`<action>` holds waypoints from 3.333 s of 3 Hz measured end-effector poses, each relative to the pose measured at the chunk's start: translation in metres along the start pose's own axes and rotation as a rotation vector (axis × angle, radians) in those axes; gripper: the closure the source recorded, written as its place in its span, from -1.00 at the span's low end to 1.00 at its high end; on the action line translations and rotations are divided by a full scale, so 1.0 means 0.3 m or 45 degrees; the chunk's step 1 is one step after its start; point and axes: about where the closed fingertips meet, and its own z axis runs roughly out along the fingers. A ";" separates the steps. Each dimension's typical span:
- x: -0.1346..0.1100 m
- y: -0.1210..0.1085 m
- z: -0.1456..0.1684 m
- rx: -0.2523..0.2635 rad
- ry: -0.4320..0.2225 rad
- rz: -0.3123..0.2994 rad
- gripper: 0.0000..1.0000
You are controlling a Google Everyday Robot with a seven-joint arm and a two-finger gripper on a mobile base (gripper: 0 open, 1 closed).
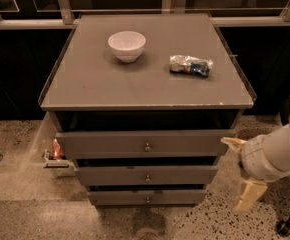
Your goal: Open middle drawer
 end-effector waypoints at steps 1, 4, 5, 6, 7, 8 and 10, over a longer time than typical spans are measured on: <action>0.093 -0.046 0.177 0.024 -0.003 -0.007 -1.00; 0.219 -0.076 0.415 0.096 -0.065 -0.122 -1.00; 0.216 -0.047 0.490 0.105 -0.060 -0.150 -1.00; 0.226 0.011 0.706 0.103 -0.041 -0.196 -1.00; 0.222 -0.006 0.874 0.134 -0.086 -0.224 -1.00; 0.221 -0.112 0.979 0.186 -0.159 -0.263 -1.00; 0.208 -0.154 1.024 0.218 -0.150 -0.286 -1.00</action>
Offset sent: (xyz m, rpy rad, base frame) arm 0.0615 -0.0256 -0.1369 0.0276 -0.1290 0.0610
